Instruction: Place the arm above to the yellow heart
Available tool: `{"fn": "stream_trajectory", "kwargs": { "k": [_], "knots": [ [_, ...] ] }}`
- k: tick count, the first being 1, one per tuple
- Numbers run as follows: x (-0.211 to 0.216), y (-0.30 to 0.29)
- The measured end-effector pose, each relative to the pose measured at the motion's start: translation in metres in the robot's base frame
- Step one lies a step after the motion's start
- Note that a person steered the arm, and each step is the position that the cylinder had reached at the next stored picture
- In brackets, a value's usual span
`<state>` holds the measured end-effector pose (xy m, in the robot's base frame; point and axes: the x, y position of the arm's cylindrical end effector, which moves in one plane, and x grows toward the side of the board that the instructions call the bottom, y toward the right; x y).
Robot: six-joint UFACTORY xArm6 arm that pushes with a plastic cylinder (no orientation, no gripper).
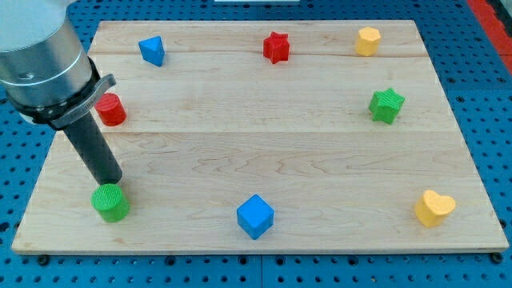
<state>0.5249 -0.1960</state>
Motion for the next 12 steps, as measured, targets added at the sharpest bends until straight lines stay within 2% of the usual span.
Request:
{"fn": "stream_trajectory", "kwargs": {
  "k": [1, 2, 4, 5, 6, 7, 8, 11, 12],
  "knots": [
    [0.002, -0.002],
    [0.034, 0.006],
    [0.023, 0.053],
    [0.019, 0.100],
    [0.003, 0.206],
    [-0.003, 0.286],
    [-0.003, 0.315],
    [-0.010, 0.315],
    [-0.003, 0.337]
  ]
}}
